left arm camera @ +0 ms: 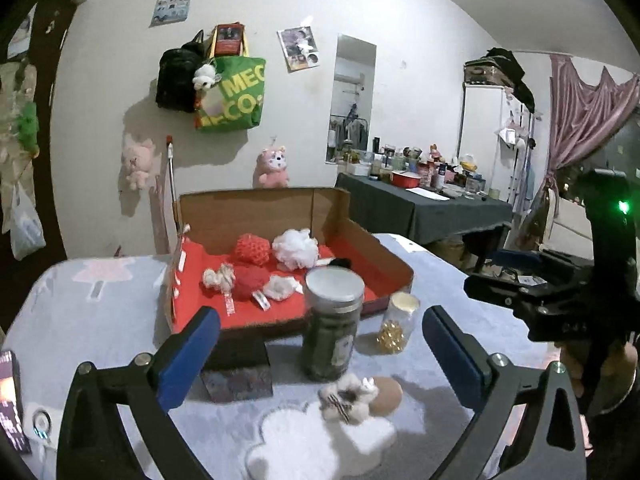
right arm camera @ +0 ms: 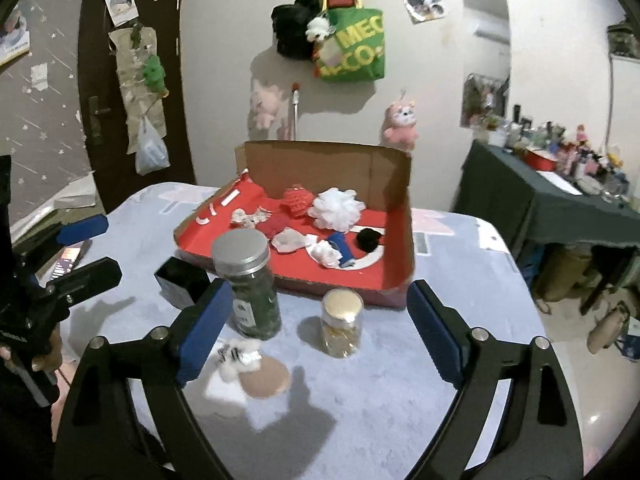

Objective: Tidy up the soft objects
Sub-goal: 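Withdraw both tools from the box back toward the table items, then reach the left tool toward the cream bow-tied bear while the right tool approaches the tan sponge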

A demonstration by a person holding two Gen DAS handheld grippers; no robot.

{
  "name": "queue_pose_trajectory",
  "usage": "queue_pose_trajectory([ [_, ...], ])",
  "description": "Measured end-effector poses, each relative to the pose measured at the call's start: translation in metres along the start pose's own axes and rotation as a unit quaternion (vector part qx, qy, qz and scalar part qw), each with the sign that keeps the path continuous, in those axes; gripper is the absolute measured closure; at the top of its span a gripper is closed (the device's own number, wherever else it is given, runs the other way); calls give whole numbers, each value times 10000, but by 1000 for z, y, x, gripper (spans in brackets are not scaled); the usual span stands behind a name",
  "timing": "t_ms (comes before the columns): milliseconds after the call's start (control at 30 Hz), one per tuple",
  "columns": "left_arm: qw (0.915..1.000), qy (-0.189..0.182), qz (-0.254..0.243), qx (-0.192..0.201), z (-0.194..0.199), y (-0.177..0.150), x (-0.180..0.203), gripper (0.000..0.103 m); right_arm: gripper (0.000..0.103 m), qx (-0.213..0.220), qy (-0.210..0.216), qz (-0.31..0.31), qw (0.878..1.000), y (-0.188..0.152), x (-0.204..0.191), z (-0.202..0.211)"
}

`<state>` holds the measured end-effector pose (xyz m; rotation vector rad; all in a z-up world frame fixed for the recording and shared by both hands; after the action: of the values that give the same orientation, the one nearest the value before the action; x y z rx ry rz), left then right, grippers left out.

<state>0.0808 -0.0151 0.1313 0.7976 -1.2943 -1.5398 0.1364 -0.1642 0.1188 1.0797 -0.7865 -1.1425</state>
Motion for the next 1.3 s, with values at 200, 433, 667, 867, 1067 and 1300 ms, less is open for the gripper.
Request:
queue_pose_trajectory([
  [200, 9998, 94, 45, -197, 0, -33, 3, 0, 14, -42, -156, -155, 9997, -32, 2, -1],
  [433, 9985, 312, 125, -442, -12, -69, -4, 0, 14, -212, -269, -440, 9984, -71, 9, -14],
  [667, 9951, 470, 273, -829, -29, -105, -12, 0, 14, -519, -336, -518, 9967, -107, 12, -30],
  [867, 9927, 529, 285, -1041, -39, -119, -14, 0, 14, -676, -320, -617, 9953, -119, 16, -38],
  [1067, 9896, 538, 234, -1317, -52, -128, -11, 0, 14, -749, -273, -609, 9950, -121, 19, -43],
  [1300, 9834, 227, 104, -1799, -74, -134, 2, 0, 14, -824, -255, -604, 9944, -118, 26, -51],
])
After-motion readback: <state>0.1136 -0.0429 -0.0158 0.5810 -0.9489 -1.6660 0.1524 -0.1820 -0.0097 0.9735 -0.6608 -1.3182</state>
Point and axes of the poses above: each gripper's, at about its wrist camera, not at the fingertips, and z roughly against the way its jaws point, x to its right, y to its top, the point moved 8 cm from there along -z, roughly the way its jaws point, and after that the axes turned 10 degrees about x, right-handed, at the moved point
